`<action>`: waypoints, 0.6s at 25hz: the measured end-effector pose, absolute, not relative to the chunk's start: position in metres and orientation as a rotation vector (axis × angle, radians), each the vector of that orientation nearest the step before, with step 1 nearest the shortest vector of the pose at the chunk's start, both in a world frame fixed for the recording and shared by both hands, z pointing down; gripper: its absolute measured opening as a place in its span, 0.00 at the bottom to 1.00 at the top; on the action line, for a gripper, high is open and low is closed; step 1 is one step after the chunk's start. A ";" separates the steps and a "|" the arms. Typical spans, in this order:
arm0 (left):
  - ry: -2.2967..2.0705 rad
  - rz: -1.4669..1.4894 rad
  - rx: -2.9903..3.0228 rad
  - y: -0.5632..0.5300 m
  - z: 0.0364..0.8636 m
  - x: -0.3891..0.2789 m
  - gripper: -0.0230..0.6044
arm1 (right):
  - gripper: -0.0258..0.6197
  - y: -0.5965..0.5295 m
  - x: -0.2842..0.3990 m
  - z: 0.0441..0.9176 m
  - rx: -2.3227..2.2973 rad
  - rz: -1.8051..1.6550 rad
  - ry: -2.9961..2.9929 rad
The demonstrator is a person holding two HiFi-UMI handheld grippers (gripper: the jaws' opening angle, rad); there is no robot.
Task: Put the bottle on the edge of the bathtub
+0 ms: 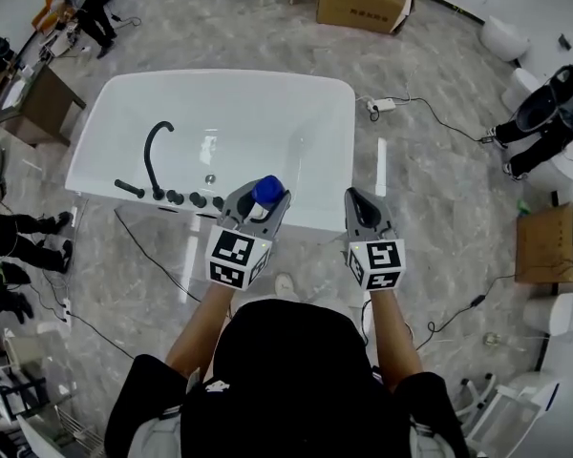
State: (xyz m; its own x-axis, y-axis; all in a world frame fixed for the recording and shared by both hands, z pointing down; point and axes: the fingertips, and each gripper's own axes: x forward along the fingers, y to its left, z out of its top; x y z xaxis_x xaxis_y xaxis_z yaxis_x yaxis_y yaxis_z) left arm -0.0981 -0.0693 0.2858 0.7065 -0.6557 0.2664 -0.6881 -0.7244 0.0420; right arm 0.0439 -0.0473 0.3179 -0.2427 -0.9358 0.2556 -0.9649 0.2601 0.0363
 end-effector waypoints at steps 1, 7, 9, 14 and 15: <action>-1.095 0.357 2.768 -0.072 0.289 -0.098 0.31 | 0.07 -0.050 0.044 0.322 1.770 0.196 -2.301; -1.098 0.395 2.737 -0.089 0.307 -0.094 0.31 | 0.07 -0.065 0.050 0.340 1.755 0.243 -2.276; -1.105 0.413 2.726 -0.094 0.314 -0.093 0.31 | 0.07 -0.071 0.051 0.348 1.738 0.248 -2.264; -1.117 0.444 2.677 -0.108 0.337 -0.082 0.31 | 0.07 -0.087 0.062 0.367 1.696 0.292 -2.266; -1.121 0.451 2.663 -0.112 0.343 -0.080 0.31 | 0.07 -0.091 0.064 0.371 1.683 0.300 -2.266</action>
